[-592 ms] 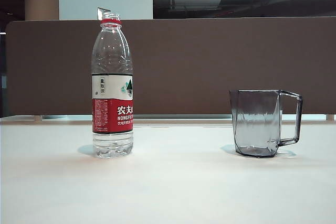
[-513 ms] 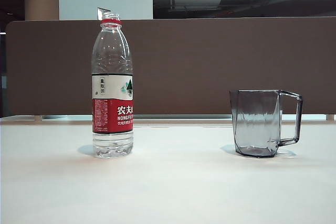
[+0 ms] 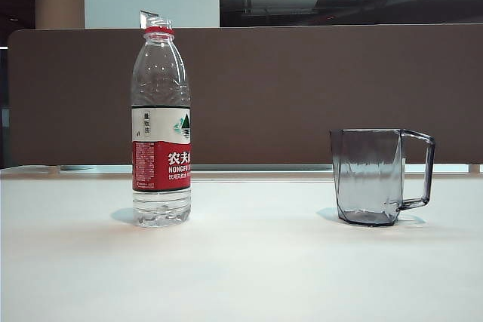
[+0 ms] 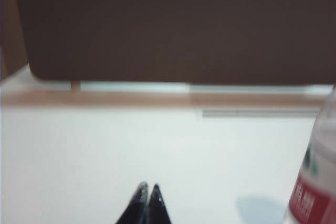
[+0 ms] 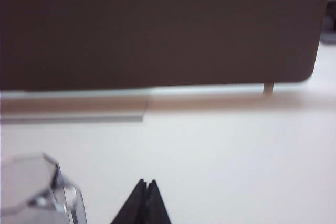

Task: Pick up the mineral water bottle with the left hand on the table and pour water into the mug until it's half full.

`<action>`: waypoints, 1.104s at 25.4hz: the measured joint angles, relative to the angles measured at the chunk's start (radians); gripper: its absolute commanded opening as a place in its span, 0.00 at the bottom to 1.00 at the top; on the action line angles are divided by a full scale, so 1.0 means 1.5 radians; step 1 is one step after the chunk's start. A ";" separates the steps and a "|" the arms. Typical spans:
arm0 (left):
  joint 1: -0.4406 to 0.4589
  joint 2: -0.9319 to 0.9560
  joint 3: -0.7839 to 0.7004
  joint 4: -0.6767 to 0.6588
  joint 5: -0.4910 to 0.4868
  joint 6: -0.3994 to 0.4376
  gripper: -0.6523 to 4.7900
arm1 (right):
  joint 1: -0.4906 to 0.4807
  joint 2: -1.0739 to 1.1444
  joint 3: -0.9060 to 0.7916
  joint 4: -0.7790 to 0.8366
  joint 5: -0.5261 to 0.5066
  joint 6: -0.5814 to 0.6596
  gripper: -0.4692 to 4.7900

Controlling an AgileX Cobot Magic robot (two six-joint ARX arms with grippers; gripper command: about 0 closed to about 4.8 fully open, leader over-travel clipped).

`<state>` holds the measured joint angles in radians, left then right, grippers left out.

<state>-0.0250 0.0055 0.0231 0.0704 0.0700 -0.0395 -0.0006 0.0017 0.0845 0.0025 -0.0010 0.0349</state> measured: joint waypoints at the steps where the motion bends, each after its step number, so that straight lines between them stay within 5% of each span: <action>1: 0.000 0.000 0.008 0.006 0.000 -0.002 0.11 | 0.000 0.000 0.017 0.003 0.000 0.000 0.07; 11: -0.001 0.140 0.142 0.046 0.000 -0.029 0.11 | 0.000 0.056 0.163 -0.047 0.000 0.012 0.07; 16: -0.061 0.290 0.227 0.077 -0.001 -0.046 0.11 | 0.000 0.163 0.239 -0.048 -0.013 0.012 0.07; 28: -0.225 0.453 0.244 0.125 0.000 -0.044 0.11 | 0.002 0.358 0.390 -0.095 -0.094 0.014 0.07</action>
<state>-0.3622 0.6846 0.3889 0.2573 0.0704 -0.1051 0.0029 0.5381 0.6701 -0.1406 -0.1425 0.0559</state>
